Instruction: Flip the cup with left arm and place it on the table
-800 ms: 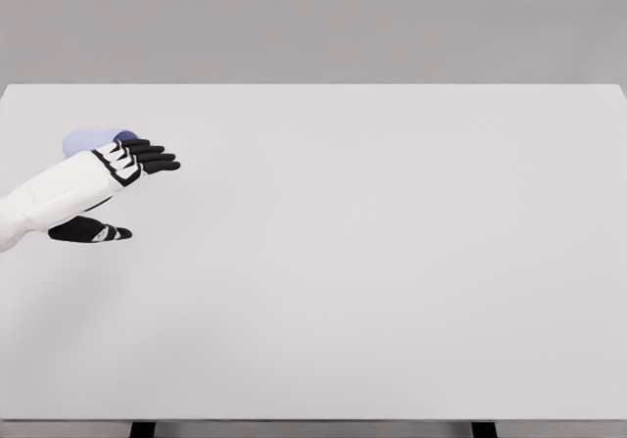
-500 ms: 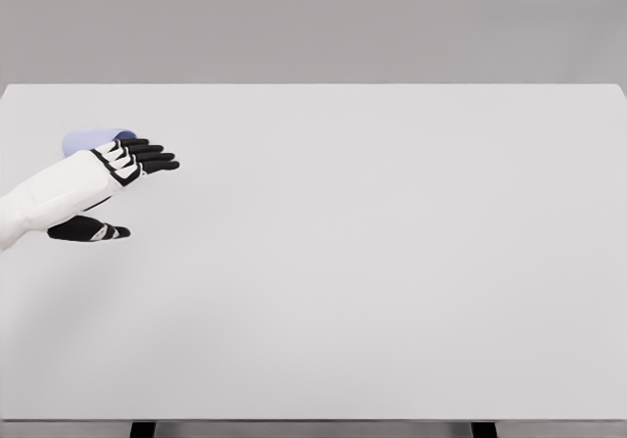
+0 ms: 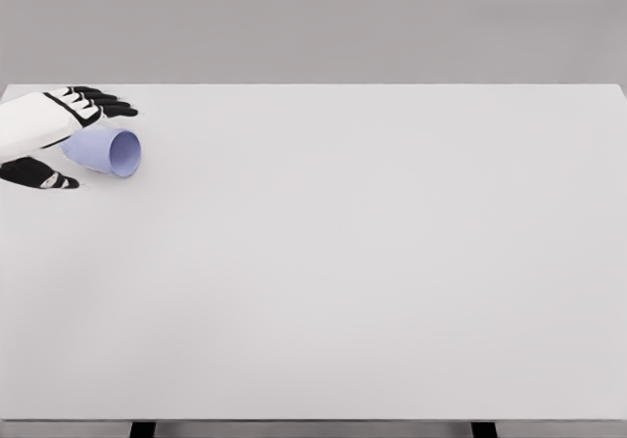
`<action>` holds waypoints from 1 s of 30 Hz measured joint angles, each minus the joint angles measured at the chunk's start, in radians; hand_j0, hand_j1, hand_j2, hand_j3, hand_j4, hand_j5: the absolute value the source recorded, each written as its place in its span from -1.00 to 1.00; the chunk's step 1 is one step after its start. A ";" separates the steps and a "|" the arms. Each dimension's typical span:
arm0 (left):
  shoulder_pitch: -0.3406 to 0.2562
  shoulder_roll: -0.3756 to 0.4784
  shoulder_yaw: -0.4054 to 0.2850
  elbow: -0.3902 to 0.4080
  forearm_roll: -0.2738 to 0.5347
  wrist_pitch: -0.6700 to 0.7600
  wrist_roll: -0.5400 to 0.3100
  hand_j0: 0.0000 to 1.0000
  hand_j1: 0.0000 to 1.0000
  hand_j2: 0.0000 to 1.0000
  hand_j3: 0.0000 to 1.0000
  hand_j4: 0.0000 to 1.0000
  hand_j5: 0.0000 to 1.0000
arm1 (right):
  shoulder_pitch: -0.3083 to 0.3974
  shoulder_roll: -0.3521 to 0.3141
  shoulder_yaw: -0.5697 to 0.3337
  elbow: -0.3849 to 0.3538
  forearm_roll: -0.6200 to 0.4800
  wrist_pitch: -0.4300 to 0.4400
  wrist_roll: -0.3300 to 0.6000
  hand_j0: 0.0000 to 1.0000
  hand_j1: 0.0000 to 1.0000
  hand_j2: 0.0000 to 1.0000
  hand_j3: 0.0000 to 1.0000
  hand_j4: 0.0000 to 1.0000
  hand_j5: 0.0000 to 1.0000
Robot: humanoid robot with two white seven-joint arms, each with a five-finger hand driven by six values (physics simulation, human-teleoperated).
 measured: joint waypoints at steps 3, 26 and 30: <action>-0.008 -0.003 0.003 0.065 0.001 0.067 -0.030 1.00 1.00 1.00 1.00 1.00 1.00 | 0.000 0.000 0.000 0.000 0.000 0.000 0.000 1.00 1.00 1.00 1.00 1.00 1.00; -0.296 -0.191 -0.224 0.503 -0.036 0.156 -0.047 1.00 1.00 1.00 1.00 1.00 1.00 | 0.000 0.000 0.000 0.000 0.000 0.000 0.000 1.00 1.00 1.00 1.00 1.00 1.00; -0.316 -0.210 -0.239 0.555 -0.055 0.156 -0.047 1.00 1.00 1.00 1.00 1.00 1.00 | 0.000 0.000 0.000 0.000 0.000 0.000 0.000 1.00 1.00 1.00 1.00 1.00 1.00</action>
